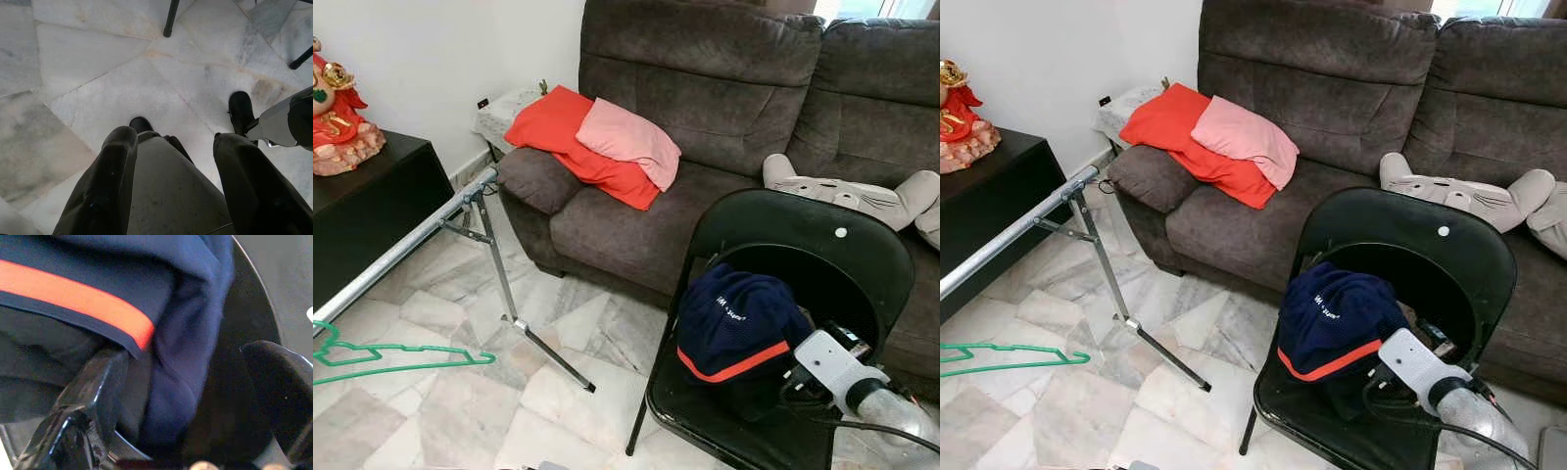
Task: Hang hanger
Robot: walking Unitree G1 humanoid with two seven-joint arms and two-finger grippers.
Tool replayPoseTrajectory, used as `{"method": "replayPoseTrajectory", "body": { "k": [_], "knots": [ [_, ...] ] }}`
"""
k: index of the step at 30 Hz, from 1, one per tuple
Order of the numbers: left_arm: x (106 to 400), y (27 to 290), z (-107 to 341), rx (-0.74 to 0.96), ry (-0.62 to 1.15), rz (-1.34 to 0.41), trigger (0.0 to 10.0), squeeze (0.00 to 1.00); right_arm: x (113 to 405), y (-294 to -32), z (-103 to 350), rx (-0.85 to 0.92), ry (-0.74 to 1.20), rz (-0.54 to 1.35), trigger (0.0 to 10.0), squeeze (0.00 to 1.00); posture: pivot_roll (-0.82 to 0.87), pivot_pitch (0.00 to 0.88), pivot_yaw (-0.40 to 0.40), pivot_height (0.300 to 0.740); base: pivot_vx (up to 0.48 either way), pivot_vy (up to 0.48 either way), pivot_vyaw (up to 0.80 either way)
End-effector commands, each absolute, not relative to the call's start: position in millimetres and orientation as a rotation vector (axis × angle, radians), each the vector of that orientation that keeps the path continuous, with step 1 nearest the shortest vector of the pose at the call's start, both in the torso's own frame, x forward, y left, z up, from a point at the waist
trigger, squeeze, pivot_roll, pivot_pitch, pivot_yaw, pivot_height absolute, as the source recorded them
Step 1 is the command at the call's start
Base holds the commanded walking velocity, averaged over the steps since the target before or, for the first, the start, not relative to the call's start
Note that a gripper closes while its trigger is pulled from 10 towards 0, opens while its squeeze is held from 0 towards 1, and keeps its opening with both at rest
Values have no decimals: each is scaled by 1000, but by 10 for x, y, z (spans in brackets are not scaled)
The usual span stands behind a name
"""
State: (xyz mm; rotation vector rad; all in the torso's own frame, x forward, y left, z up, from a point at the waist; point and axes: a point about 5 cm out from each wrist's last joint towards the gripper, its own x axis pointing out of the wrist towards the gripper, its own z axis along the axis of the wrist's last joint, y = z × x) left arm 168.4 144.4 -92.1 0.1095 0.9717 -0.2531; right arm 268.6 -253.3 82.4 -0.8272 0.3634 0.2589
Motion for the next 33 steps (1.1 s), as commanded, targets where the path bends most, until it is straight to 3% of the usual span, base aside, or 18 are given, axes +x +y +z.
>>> {"method": "replayPoseTrajectory", "body": {
  "k": [1,7,17,25,33],
  "knots": [
    [1482,1450,-1011,107,1058,-265,10000,0,2701,-2475,820,-822,348,310,10000,0,-17,109,28,740,0,0,0],
    [1485,1454,-1010,108,1058,-264,10000,0,2738,-2408,852,-821,319,366,10000,0,-15,109,29,740,0,0,0],
    [1489,1451,-1008,111,1056,-267,10000,0,2842,-2363,1095,-825,126,291,10000,0,-20,108,30,740,0,0,0],
    [1492,1447,-1007,112,1056,-270,10000,0,2767,-2178,921,-786,124,420,10000,0,-17,108,30,740,0,0,0],
    [1493,1451,-1007,114,1056,-265,10000,0,2735,-2149,828,-963,89,429,10000,0,-16,108,31,740,0,0,0]
  ]
}}
